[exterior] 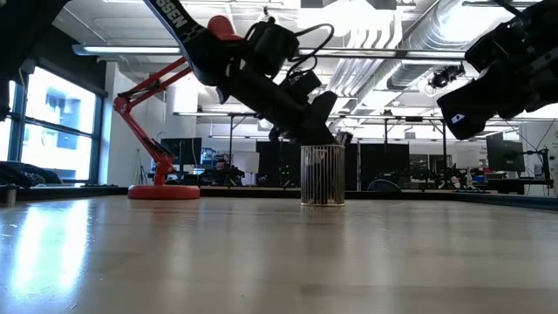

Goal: Put items in baskets/containers
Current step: Put the black eyeshadow brush into the yellow container, then return to Home Position

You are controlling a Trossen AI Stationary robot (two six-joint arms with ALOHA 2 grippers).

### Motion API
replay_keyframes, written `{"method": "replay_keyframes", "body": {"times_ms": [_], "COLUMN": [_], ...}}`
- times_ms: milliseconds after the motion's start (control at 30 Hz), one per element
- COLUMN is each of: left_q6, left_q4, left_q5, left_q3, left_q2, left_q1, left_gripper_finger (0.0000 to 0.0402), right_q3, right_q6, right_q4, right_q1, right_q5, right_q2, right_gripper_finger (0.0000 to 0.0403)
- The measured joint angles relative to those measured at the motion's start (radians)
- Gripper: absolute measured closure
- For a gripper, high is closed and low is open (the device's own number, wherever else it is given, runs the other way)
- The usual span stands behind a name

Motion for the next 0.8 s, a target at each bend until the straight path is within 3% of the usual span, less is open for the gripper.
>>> {"method": "replay_keyframes", "body": {"times_ms": [533, 800], "left_q6": [0.006, 0.098], "left_q4": [0.039, 0.033], "left_q5": [-0.047, -0.048], "left_q3": [0.003, 0.002], "left_q2": [-0.004, -0.102], "left_q1": [0.001, -0.014], "left_gripper_finger": [0.0324, 0.0323], "right_q3": [0.000, 0.000], "right_q6": [0.002, 0.000], "right_q4": [-0.005, -0.011], "right_q1": [0.000, 0.000], "right_q5": [-0.004, 0.005], "right_q2": [0.000, 0.000], "right_gripper_finger": [0.0403, 0.0403]}}
